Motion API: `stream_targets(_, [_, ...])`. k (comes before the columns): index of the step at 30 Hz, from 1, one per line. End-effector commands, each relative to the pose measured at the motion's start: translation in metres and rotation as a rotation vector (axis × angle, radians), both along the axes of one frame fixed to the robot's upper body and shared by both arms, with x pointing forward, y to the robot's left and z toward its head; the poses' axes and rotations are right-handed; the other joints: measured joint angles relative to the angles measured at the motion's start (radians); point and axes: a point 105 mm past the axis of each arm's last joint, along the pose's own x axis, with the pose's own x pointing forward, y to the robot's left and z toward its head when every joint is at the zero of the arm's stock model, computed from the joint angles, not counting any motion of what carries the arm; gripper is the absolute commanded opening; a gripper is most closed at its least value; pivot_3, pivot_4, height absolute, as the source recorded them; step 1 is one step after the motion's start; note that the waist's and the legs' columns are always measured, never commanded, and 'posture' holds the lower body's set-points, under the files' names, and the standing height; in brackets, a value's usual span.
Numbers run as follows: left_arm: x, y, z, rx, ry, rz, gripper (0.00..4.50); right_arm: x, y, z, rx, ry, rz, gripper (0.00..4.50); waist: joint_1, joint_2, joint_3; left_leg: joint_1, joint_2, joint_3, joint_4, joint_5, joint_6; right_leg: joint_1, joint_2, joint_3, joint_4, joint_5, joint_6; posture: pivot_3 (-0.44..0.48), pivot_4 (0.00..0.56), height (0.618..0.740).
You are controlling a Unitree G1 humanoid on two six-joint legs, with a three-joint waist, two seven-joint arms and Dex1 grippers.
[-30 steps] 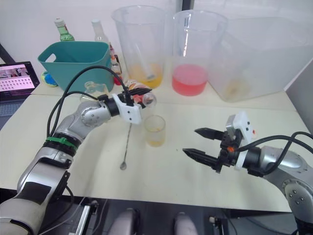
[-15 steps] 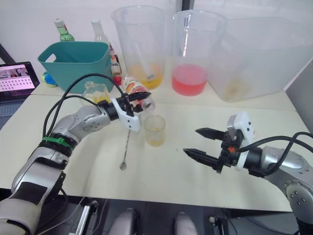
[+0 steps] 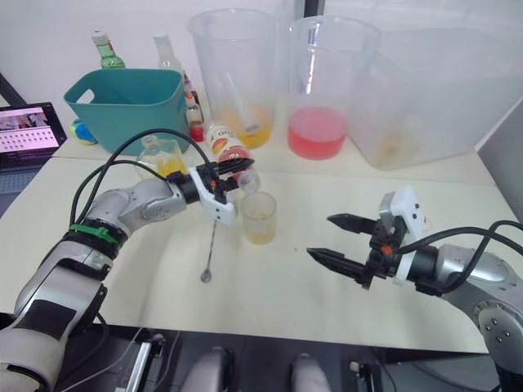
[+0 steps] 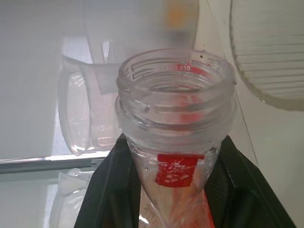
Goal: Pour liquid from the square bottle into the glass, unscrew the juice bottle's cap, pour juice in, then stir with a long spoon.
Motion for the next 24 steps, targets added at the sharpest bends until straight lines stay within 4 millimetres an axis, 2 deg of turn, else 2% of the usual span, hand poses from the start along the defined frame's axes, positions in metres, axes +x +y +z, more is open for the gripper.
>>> stream_targets(1, [-0.0021,-0.0042,0.0199,-0.02,-0.075,-0.028,1.4,-0.0029,0.0006,0.0082,-0.012,-0.046,0.003,4.46,0.0,0.0,0.0,0.0,0.0,0.0,0.0,0.0,0.0,0.0,0.0,0.0,0.0,0.0,0.0,0.0,0.15,0.726])
stream_targets(24, [0.0039,-0.0046,0.0255,0.023,-0.146,-0.013,1.4,-0.0006,0.0049,0.0093,-0.006,-0.057,0.006,4.46,0.0,0.0,0.0,-0.002,0.0,0.0,0.0,0.001,-0.002,-0.003,0.0,0.0,0.002,0.0,0.0,0.0,0.15,0.726])
